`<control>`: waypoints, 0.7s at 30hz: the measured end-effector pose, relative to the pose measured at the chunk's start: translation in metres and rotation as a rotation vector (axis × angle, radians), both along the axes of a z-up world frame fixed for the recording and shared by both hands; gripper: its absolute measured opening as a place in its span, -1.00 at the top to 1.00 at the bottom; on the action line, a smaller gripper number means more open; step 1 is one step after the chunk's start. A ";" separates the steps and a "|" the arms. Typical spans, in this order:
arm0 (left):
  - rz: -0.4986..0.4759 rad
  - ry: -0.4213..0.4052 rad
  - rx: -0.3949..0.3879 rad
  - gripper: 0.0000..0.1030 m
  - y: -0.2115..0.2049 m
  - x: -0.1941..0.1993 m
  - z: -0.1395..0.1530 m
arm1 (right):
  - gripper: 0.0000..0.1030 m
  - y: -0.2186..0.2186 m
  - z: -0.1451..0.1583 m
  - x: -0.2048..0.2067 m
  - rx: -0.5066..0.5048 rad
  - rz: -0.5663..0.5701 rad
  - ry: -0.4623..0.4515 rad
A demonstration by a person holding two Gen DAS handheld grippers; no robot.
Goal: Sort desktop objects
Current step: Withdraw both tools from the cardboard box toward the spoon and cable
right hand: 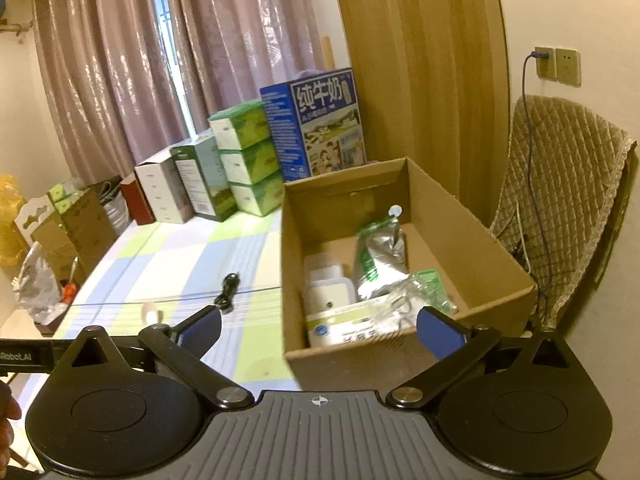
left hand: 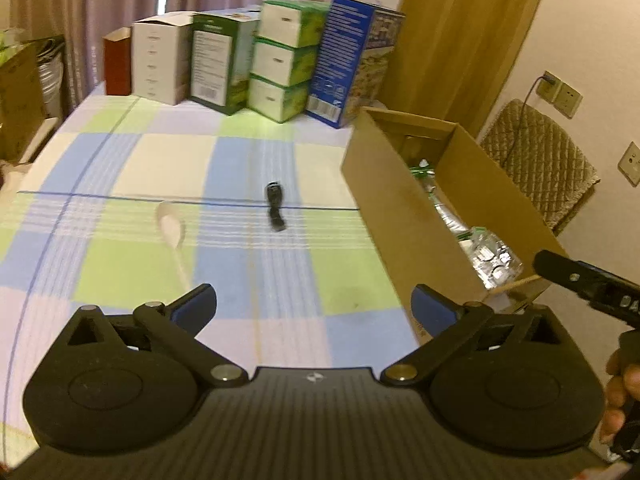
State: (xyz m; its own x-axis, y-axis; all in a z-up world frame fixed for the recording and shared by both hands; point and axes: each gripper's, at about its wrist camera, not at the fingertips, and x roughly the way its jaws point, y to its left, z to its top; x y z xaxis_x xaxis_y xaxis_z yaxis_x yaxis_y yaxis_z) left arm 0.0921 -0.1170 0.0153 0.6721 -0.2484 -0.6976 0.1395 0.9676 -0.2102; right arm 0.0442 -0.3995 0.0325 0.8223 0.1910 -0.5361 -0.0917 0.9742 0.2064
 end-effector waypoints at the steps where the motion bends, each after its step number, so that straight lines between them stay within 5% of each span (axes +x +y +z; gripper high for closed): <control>1: 0.010 -0.003 0.004 -0.97 0.005 -0.004 0.000 | -0.96 0.003 0.000 -0.004 0.003 0.004 0.000; 21: 0.165 0.041 0.062 -0.97 0.078 -0.058 -0.024 | -0.96 0.052 -0.029 -0.044 0.013 0.081 0.091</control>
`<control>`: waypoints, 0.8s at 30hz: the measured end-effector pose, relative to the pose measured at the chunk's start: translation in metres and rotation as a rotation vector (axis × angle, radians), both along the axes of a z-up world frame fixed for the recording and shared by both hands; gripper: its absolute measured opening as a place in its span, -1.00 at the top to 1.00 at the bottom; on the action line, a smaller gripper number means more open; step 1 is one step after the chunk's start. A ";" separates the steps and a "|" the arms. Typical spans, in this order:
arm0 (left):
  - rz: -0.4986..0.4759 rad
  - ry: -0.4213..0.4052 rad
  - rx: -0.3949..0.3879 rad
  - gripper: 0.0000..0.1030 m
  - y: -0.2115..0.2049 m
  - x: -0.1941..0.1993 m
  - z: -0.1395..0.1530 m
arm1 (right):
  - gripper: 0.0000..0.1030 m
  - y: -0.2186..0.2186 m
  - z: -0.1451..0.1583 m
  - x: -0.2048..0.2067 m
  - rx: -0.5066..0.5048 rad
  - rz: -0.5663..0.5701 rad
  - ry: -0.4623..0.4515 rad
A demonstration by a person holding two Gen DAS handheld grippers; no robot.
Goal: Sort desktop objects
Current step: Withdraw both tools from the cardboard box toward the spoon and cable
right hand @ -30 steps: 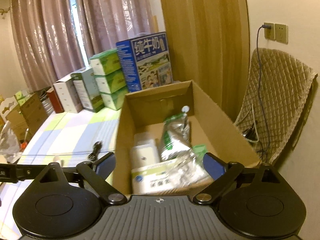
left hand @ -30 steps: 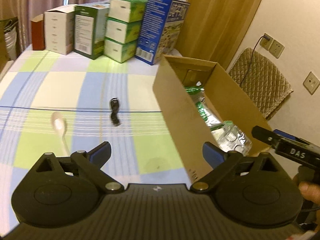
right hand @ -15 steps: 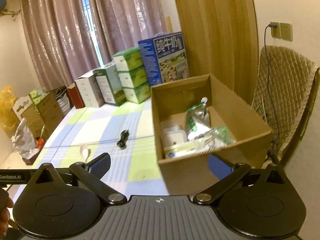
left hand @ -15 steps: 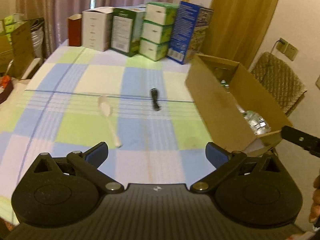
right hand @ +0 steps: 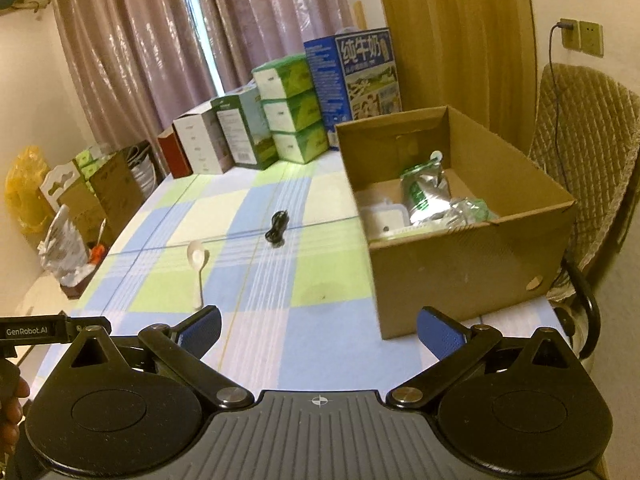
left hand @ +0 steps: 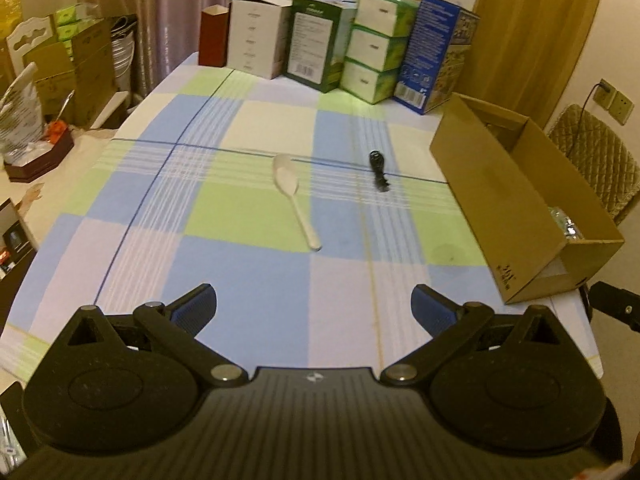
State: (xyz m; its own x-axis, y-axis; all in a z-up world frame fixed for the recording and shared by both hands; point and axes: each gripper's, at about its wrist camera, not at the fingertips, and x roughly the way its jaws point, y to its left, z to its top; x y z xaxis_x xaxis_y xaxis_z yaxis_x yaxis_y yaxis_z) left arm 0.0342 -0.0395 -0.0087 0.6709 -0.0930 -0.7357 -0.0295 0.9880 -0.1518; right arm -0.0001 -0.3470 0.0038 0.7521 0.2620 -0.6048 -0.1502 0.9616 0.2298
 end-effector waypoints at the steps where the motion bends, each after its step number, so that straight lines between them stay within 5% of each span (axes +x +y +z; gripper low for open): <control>1: 0.004 0.003 0.000 -0.97 0.002 -0.002 -0.001 | -0.96 0.002 0.000 -0.001 -0.001 0.002 0.002; 24: 0.035 0.041 0.068 -0.98 0.015 -0.016 -0.013 | -0.96 0.031 -0.015 -0.004 -0.008 0.073 0.059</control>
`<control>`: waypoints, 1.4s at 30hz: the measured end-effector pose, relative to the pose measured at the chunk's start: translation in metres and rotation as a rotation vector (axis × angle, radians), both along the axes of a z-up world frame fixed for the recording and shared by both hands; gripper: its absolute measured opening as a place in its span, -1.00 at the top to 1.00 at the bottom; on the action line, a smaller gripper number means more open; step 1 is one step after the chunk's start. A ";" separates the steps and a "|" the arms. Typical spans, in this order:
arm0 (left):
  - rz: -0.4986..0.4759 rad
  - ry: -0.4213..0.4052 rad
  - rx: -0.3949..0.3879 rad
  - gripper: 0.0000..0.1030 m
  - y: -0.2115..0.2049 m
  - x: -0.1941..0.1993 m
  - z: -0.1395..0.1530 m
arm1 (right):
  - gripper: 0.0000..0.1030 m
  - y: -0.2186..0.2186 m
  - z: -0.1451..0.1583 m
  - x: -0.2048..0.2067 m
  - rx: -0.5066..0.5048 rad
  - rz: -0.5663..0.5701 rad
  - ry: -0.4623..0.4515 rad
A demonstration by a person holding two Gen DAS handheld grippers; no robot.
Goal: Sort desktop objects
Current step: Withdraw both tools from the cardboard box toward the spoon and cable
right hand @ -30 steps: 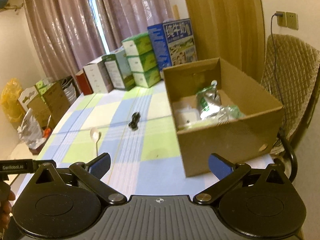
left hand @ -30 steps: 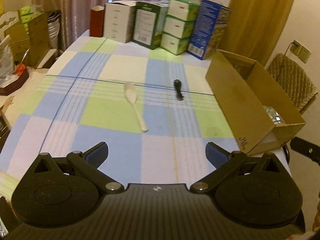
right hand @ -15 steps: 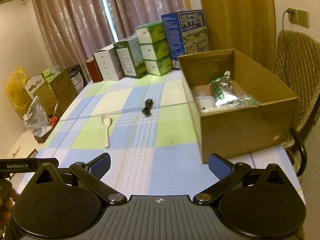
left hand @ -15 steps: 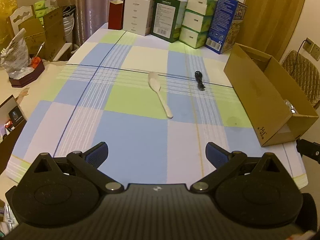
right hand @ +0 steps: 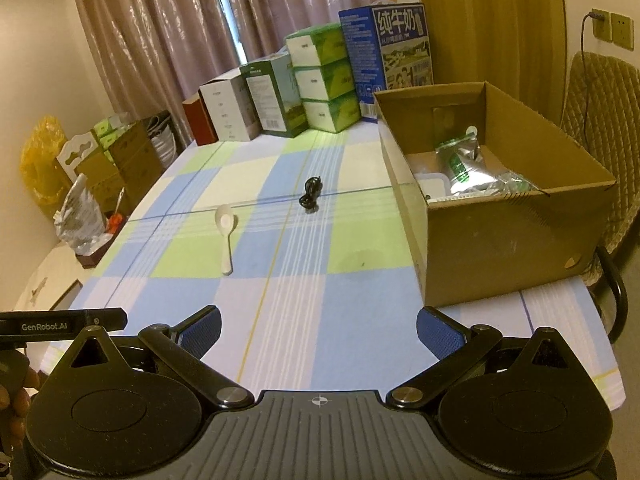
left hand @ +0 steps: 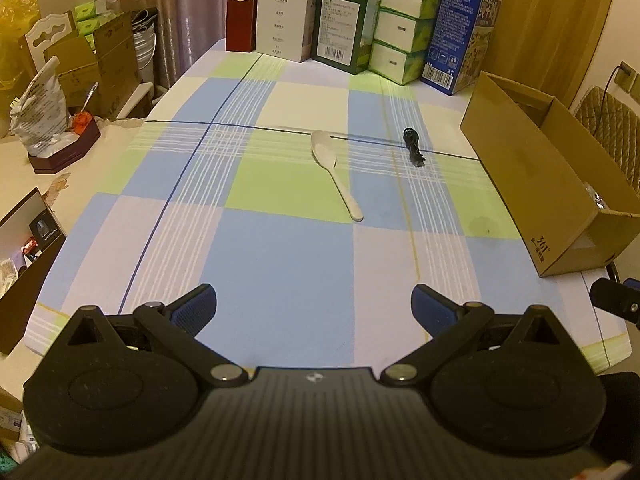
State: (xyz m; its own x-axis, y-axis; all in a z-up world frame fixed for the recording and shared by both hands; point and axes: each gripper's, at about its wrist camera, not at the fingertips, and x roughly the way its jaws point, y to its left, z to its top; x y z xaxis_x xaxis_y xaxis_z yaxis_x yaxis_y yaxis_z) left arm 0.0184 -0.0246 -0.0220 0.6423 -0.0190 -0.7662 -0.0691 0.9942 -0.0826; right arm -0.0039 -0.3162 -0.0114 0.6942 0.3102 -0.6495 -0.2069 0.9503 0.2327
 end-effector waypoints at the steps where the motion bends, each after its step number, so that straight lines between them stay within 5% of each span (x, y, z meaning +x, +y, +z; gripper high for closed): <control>1: -0.001 0.000 0.001 -0.98 0.000 0.000 0.000 | -0.96 0.000 0.000 0.000 0.000 0.000 0.001; 20: 0.047 -0.014 0.006 -0.98 0.004 0.024 -0.012 | -0.96 0.024 -0.017 0.029 -0.017 0.045 0.016; 42: 0.011 -0.074 0.026 -0.98 0.003 0.111 -0.051 | -0.96 0.058 -0.056 0.136 -0.066 0.062 -0.017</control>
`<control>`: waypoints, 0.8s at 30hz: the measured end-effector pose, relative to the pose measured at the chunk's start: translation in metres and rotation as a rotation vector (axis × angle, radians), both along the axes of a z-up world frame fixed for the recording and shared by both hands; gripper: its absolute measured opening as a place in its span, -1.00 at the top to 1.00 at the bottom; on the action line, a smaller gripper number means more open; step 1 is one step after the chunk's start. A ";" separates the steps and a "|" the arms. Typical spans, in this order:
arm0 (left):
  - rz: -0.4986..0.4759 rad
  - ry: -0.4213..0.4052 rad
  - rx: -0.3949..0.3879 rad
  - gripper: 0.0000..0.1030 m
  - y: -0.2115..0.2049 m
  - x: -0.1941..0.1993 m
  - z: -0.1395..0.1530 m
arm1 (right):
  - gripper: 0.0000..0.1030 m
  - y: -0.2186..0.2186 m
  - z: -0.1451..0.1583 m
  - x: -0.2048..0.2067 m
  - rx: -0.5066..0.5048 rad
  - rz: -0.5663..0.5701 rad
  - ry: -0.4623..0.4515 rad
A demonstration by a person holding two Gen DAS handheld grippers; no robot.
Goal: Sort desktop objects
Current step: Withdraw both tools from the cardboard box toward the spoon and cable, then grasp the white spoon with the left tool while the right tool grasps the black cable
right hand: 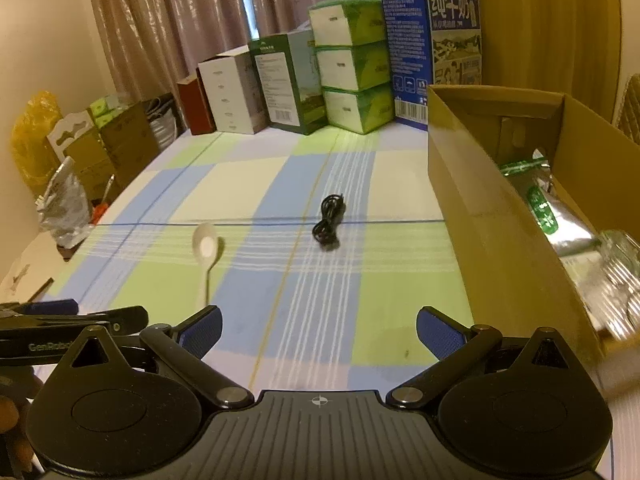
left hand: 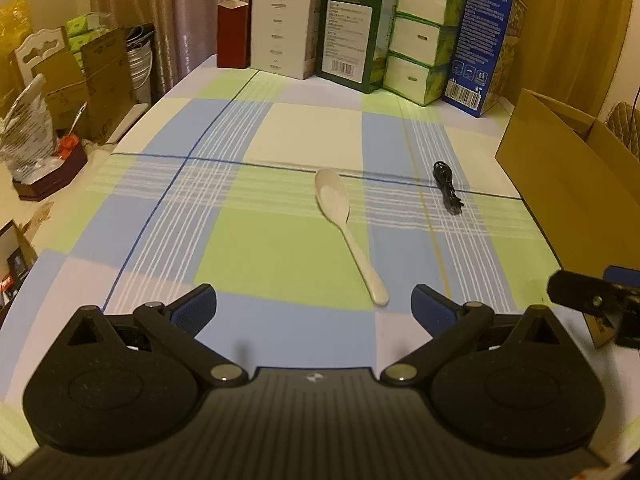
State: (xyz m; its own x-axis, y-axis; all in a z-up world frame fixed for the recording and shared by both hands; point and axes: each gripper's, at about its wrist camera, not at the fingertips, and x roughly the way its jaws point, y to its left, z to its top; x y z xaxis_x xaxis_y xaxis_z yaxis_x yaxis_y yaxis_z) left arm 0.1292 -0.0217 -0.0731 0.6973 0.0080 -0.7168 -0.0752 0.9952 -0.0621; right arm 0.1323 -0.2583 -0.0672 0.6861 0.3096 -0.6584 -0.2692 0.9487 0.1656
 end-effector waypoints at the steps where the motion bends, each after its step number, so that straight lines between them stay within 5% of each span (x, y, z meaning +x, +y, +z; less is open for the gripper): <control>1: -0.005 -0.005 0.005 -0.98 0.000 0.004 -0.001 | -0.96 0.001 -0.002 0.005 -0.008 -0.001 -0.002; 9: -0.031 -0.026 0.035 -0.96 0.005 0.042 -0.019 | -0.93 0.009 -0.020 0.048 -0.013 0.043 0.000; 14: -0.053 -0.039 0.050 -0.88 0.006 0.064 -0.028 | -0.53 0.015 -0.031 0.077 -0.026 0.045 0.002; 24: -0.084 -0.062 0.057 -0.54 -0.002 0.105 -0.044 | -0.21 0.020 -0.049 0.124 -0.045 0.026 -0.014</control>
